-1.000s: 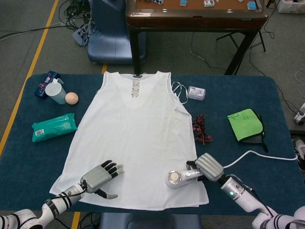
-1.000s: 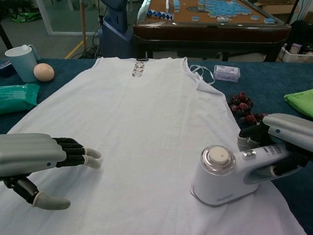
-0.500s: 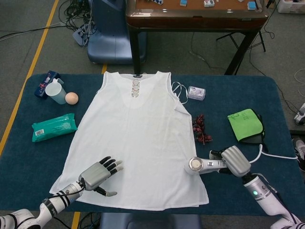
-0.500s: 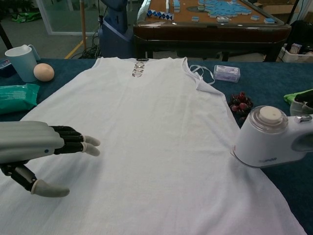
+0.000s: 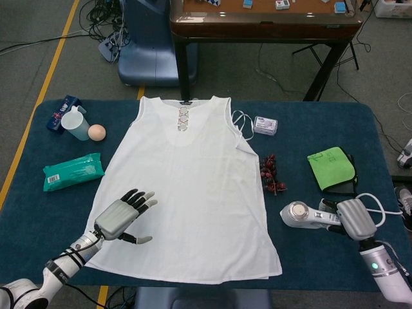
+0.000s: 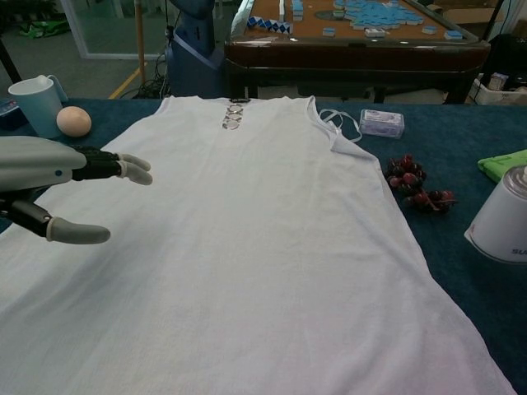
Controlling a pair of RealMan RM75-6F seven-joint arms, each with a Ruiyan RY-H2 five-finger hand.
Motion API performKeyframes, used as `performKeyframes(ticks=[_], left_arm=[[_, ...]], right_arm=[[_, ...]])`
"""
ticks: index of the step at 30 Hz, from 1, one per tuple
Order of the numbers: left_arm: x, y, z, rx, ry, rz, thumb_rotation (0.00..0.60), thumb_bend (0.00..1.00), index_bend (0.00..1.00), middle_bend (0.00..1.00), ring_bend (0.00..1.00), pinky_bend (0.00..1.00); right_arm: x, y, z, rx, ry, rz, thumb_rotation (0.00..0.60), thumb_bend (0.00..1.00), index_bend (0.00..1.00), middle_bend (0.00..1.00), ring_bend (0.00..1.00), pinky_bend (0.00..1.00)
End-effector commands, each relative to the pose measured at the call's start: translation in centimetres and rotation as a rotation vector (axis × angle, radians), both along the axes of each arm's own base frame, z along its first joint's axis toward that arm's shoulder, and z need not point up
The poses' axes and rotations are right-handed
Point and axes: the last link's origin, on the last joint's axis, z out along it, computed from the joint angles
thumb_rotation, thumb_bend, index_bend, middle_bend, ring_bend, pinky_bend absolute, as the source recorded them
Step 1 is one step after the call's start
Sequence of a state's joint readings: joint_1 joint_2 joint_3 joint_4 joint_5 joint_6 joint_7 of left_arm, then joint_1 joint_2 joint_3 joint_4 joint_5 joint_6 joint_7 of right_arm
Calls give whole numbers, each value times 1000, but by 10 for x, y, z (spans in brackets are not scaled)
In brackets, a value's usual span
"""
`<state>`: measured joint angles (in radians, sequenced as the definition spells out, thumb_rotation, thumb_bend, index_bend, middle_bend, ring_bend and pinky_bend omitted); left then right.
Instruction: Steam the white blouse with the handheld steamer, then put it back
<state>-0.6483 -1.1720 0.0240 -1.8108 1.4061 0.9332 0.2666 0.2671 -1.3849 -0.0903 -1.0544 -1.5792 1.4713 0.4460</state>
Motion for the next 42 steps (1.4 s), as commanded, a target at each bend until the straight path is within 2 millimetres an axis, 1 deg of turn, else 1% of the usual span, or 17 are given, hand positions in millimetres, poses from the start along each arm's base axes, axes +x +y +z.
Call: performKeyframes(ticks=[1, 5, 8, 11, 13, 16, 19, 22, 23, 24, 28, 31, 34, 37, 42], left_arm=[[-2, -1, 0, -1, 2, 7, 119, 130, 58, 0, 0, 0], [-7, -3, 0, -6, 14, 18, 120, 130, 58, 0, 0, 0], [-10, -4, 0, -8, 18, 28, 120, 130, 58, 0, 0, 0], [-12, -4, -1, -13, 25, 31, 120, 130, 58, 0, 0, 0], [-12, -4, -2, -16, 27, 32, 120, 130, 57, 0, 0, 0], [-12, -4, -2, -17, 26, 32, 120, 129, 58, 0, 0, 0], [-12, -4, -2, -15, 24, 32, 120, 130, 58, 0, 0, 0], [-12, -4, -2, -15, 23, 31, 121, 130, 57, 0, 0, 0], [-12, -4, -2, -15, 23, 31, 121, 130, 58, 0, 0, 0], [-12, -5, -2, -15, 22, 31, 121, 130, 58, 0, 0, 0], [-13, -5, -1, -14, 22, 32, 121, 130, 57, 0, 0, 0], [-13, -5, 1, -8, 19, 38, 120, 130, 57, 0, 0, 0], [-15, -5, 5, 5, 7, 52, 120, 130, 58, 0, 0, 0], [-19, -3, 11, 31, -17, 83, 121, 130, 58, 0, 0, 0], [-27, 0, 23, 94, -90, 146, 120, 129, 57, 0, 0, 0]], right_arm=[[-10, -3, -6, -16, -21, -42, 600, 504, 829, 814, 804, 784], [-14, -4, -14, -12, -25, -55, 600, 503, 829, 798, 783, 764], [-18, -4, -19, 0, -33, -75, 600, 486, 829, 758, 736, 727], [-20, -3, -22, -1, -32, -86, 600, 399, 825, 719, 695, 702], [-22, -3, -24, 0, -36, -95, 600, 336, 798, 694, 667, 682], [-23, -2, -24, 3, -35, -106, 600, 248, 722, 644, 615, 647], [-24, -1, -23, 10, -35, -121, 600, 151, 609, 566, 538, 608], [-24, 1, -21, 16, -31, -133, 600, 57, 505, 483, 461, 541], [-25, 1, -21, 20, -30, -138, 600, 40, 484, 466, 444, 525], [-25, 2, -20, 25, -29, -143, 600, 17, 442, 435, 411, 496], [-25, 5, -18, 44, -21, -157, 600, 0, 293, 341, 303, 400], [-23, 8, -15, 47, -24, -158, 600, 0, 233, 304, 265, 371], [-19, 10, -10, 43, -36, -145, 600, 0, 208, 287, 252, 356], [-12, 11, -3, 36, -49, -121, 600, 0, 207, 287, 251, 355], [6, 13, 12, 24, -75, -66, 600, 0, 208, 333, 259, 355]])
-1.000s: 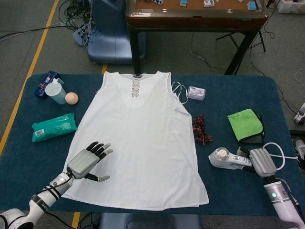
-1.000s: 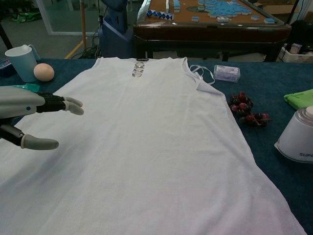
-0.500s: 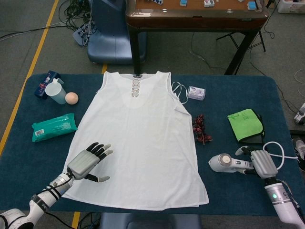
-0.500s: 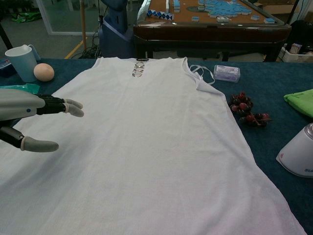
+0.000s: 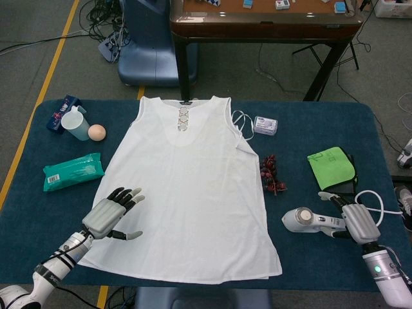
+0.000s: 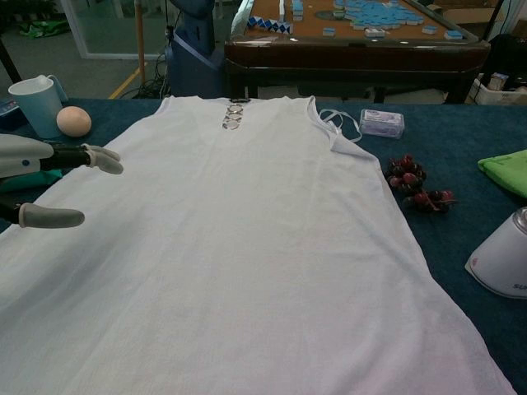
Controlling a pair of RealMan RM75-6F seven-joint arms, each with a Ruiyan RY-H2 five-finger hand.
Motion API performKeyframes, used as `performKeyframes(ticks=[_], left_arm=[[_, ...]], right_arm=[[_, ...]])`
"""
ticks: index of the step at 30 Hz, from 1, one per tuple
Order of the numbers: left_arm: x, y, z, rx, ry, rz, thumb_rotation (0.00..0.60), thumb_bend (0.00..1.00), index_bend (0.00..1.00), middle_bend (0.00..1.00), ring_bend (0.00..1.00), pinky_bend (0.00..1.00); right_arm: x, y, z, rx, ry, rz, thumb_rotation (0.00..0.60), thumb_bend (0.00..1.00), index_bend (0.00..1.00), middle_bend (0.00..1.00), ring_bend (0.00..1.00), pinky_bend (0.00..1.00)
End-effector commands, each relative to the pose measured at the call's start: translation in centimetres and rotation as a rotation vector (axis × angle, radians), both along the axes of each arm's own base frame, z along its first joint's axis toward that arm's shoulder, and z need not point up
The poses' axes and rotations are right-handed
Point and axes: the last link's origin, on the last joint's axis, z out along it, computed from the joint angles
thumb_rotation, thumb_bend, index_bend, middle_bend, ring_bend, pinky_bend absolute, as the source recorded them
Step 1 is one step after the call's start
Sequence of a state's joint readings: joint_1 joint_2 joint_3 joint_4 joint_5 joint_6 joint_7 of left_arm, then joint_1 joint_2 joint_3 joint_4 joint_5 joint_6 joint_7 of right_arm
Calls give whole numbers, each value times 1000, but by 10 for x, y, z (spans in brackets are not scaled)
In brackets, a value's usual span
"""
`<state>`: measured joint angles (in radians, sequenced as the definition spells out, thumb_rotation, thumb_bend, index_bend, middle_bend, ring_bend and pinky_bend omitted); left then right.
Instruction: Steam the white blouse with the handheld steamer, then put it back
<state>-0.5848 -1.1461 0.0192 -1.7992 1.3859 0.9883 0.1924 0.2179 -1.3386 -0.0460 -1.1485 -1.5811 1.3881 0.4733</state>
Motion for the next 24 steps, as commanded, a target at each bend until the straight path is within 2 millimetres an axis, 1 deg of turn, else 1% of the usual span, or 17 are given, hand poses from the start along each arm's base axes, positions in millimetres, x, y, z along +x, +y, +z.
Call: performKeyframes(ticks=[1, 2, 4, 6, 8, 11, 12, 14, 16, 17, 19, 24], left_arm=[[-9, 1, 11, 51, -56, 54, 127, 130, 57, 0, 0, 0], [-11, 1, 14, 63, -74, 72, 146, 130, 57, 0, 0, 0], [-18, 0, 22, 99, -115, 117, 209, 130, 57, 0, 0, 0], [-26, -1, 31, 151, -157, 161, 237, 129, 58, 0, 0, 0], [-34, -2, 39, 208, -186, 187, 277, 130, 59, 0, 0, 0], [-49, -8, 50, 306, -201, 216, 356, 130, 59, 0, 1, 0], [-53, -11, 53, 334, -200, 225, 389, 129, 59, 0, 1, 0], [-63, -20, 59, 386, -197, 249, 482, 130, 60, 0, 2, 0], [-71, -30, 63, 436, -192, 269, 545, 130, 60, 0, 3, 0], [-74, -35, 64, 455, -190, 278, 568, 130, 60, 0, 4, 0], [-82, -46, 66, 494, -193, 303, 595, 130, 60, 0, 4, 0], [-94, -70, 65, 532, -175, 336, 597, 130, 60, 0, 5, 0]], right_arm=[[15, 1, 15, -18, -18, 43, 600, 0, 210, 343, 262, 355], [19, 2, 19, -24, -20, 47, 600, 0, 216, 349, 265, 355], [25, 3, 28, -41, -8, 43, 600, 4, 244, 365, 275, 355], [28, 4, 36, -53, 33, 15, 600, 15, 279, 383, 282, 355], [31, 5, 44, -74, 68, -17, 600, 39, 287, 388, 282, 355], [35, 9, 54, -136, 120, -58, 600, 70, 305, 398, 288, 355], [36, 10, 57, -156, 132, -67, 600, 76, 313, 404, 295, 355], [36, 13, 61, -191, 154, -91, 600, 90, 332, 415, 308, 355], [36, 17, 64, -210, 164, -118, 600, 95, 339, 419, 317, 355], [35, 19, 65, -216, 168, -129, 600, 95, 339, 421, 321, 355], [35, 23, 66, -224, 181, -151, 600, 95, 339, 423, 324, 355], [33, 29, 66, -216, 194, -188, 600, 96, 343, 423, 324, 355]])
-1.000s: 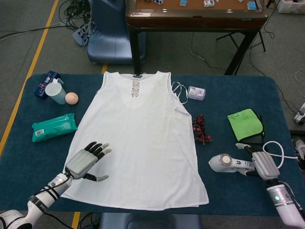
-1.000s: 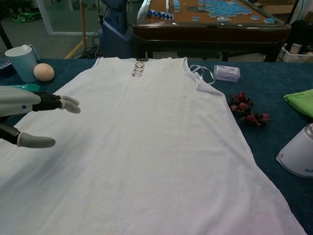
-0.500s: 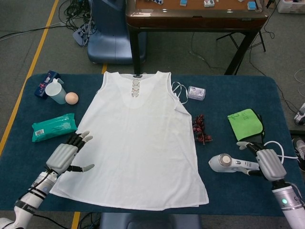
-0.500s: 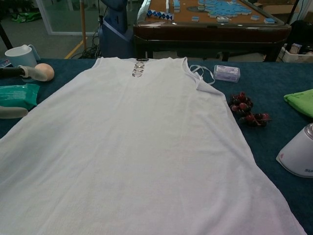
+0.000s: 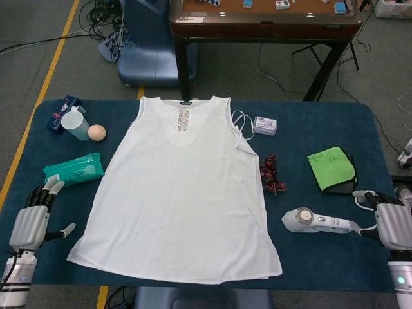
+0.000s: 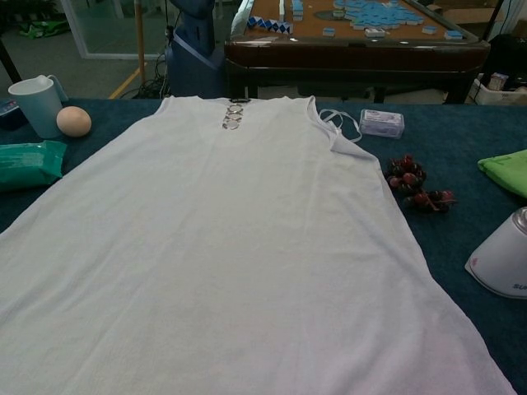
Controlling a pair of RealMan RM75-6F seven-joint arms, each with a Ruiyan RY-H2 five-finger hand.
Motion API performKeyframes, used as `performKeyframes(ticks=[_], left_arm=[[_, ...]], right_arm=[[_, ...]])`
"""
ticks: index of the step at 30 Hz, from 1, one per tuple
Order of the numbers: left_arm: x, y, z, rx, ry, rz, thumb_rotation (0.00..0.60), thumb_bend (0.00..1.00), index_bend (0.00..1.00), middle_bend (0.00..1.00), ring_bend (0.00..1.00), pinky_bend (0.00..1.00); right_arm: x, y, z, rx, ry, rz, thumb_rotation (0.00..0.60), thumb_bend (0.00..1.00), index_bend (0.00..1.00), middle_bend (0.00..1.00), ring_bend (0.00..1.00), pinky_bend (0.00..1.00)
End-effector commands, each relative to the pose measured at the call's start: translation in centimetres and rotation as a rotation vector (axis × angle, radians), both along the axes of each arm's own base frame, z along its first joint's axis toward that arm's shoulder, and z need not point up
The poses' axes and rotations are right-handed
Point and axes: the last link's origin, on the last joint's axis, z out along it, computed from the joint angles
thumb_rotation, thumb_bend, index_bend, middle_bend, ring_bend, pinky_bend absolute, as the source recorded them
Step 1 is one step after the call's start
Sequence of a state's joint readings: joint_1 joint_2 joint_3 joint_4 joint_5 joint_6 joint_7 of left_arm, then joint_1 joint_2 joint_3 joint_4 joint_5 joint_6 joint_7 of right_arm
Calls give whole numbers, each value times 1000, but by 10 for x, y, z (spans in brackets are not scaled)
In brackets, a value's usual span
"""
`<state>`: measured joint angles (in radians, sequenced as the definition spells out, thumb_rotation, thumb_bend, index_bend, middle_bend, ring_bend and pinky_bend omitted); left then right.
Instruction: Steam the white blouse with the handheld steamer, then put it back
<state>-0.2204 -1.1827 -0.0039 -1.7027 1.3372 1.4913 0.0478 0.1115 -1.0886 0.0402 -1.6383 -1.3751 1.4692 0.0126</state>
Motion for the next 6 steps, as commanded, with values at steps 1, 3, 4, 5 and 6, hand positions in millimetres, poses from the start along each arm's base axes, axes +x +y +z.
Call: performKeyframes(ticks=[1, 3, 4, 5, 6], left_arm=[[-7, -16, -3, 20, 11, 23, 597, 130, 60, 0, 5, 0], [-8, -21, -3, 38, 3, 26, 596, 130, 60, 0, 5, 0], [-8, -24, -3, 49, -4, 27, 598, 130, 60, 0, 5, 0], [-8, -25, -3, 56, -8, 26, 598, 130, 60, 0, 5, 0], [-9, -26, -3, 61, -11, 24, 598, 130, 60, 0, 5, 0]], right_arm=[[-1, 4, 1, -2, 1, -20, 600, 95, 345, 423, 324, 355], [1, 5, 0, -5, -2, -22, 600, 95, 348, 424, 324, 355], [1, 5, 0, -6, -4, -22, 600, 95, 349, 424, 324, 355], [2, 6, 0, -7, -3, -21, 600, 96, 349, 425, 324, 355], [3, 6, 0, -7, -2, -21, 600, 96, 350, 426, 325, 355]])
